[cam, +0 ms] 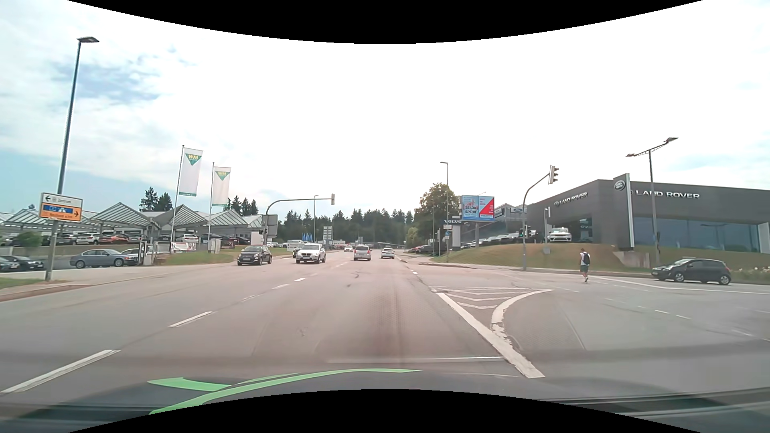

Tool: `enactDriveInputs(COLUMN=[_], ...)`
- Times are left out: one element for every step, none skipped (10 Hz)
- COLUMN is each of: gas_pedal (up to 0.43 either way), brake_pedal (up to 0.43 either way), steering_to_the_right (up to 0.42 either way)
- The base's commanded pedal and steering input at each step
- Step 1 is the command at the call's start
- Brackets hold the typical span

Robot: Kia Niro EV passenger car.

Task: Follow the waypoints while adhering to traffic rules and regulations

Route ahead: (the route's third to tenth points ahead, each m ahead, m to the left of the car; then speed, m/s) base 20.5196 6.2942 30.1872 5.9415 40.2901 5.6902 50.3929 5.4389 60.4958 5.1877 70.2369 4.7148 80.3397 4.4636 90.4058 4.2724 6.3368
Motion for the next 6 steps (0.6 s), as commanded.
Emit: enactDriveInputs(gas_pedal=[0.220, 0.220, 0.220, 0.220, 0.220, 0.220], brake_pedal=[0.000, 0.000, 0.000, 0.000, 0.000, 0.000], steering_to_the_right=[-0.001, -0.001, -0.001, -0.001, -0.001, -0.001])
